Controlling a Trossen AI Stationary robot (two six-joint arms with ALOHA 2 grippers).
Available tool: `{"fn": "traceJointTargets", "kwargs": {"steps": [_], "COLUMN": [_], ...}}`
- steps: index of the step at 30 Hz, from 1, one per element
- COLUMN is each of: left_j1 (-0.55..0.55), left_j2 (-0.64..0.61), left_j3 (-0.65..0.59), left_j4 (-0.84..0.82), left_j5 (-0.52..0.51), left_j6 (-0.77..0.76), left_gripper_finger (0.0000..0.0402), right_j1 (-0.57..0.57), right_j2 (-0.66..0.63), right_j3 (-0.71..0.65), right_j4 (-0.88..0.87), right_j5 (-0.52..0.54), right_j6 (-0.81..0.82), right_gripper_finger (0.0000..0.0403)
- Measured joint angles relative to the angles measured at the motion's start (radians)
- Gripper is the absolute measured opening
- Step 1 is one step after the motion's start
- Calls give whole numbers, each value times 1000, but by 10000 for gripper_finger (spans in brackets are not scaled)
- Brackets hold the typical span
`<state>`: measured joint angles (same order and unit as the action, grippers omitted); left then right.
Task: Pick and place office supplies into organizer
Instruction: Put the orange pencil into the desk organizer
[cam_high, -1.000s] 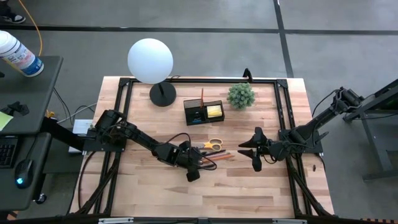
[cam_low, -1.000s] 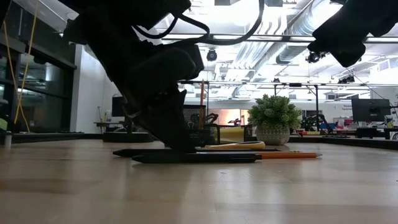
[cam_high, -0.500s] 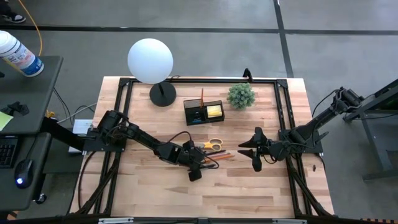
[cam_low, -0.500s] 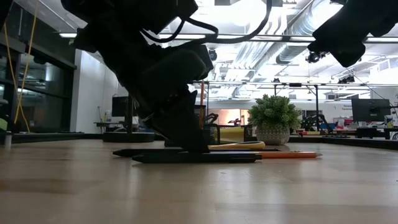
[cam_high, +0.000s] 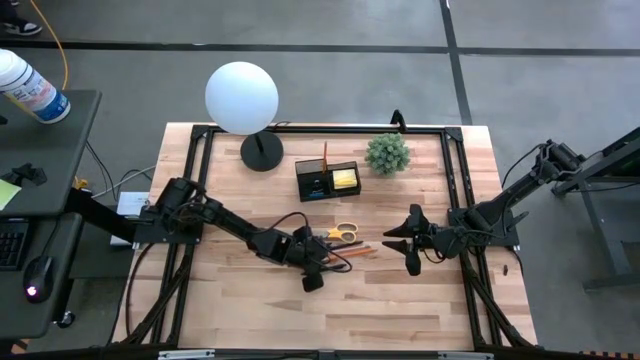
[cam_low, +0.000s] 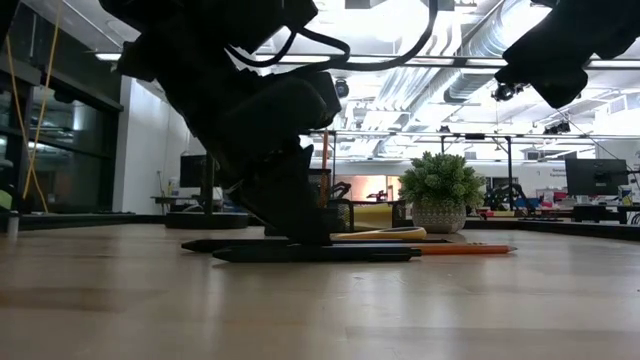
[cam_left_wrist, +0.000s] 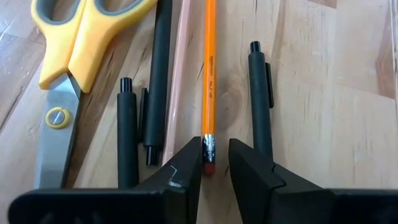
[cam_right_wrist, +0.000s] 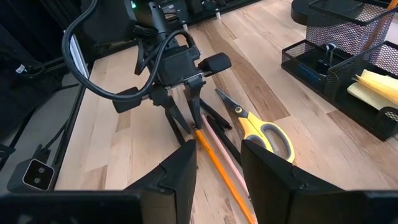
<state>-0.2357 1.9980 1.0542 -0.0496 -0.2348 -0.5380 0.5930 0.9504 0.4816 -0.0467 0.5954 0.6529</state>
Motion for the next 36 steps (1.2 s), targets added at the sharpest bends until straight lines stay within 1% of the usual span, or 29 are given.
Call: {"fn": "traceJointTargets", "kwargs": {"steps": [10, 12, 15, 17, 21, 24, 36], "left_j1": [-6, -6, -6, -6, -6, -6, -10], "left_j2": [-1, -1, -1, -2, -2, -16, -57], "left_j3": [3, 10, 15, 16, 16, 15, 8], "left_j4": [-20, -34, -56, -61, -63, -65, -81], "left_j5": [2, 0, -1, -1, 3, 6, -37], "left_j6": [-35, -35, -44, -51, -97, -131, -147], "left_gripper_finger": [69, 57, 22, 8, 17, 5, 2], "right_j1": [0, 0, 0, 0, 0, 0, 0], "right_j2": [0, 0, 0, 0, 0, 0, 0], "right_j3": [0, 0, 0, 0, 0, 0, 0], "right_j4": [0, 0, 0, 0, 0, 0, 15], "right_j5": [-2, -2, -3, -4, -4, -4, -2], "right_j6": [0, 0, 1, 1, 1, 1, -3], "right_gripper_finger": [124, 124, 124, 124, 124, 124, 124]}}
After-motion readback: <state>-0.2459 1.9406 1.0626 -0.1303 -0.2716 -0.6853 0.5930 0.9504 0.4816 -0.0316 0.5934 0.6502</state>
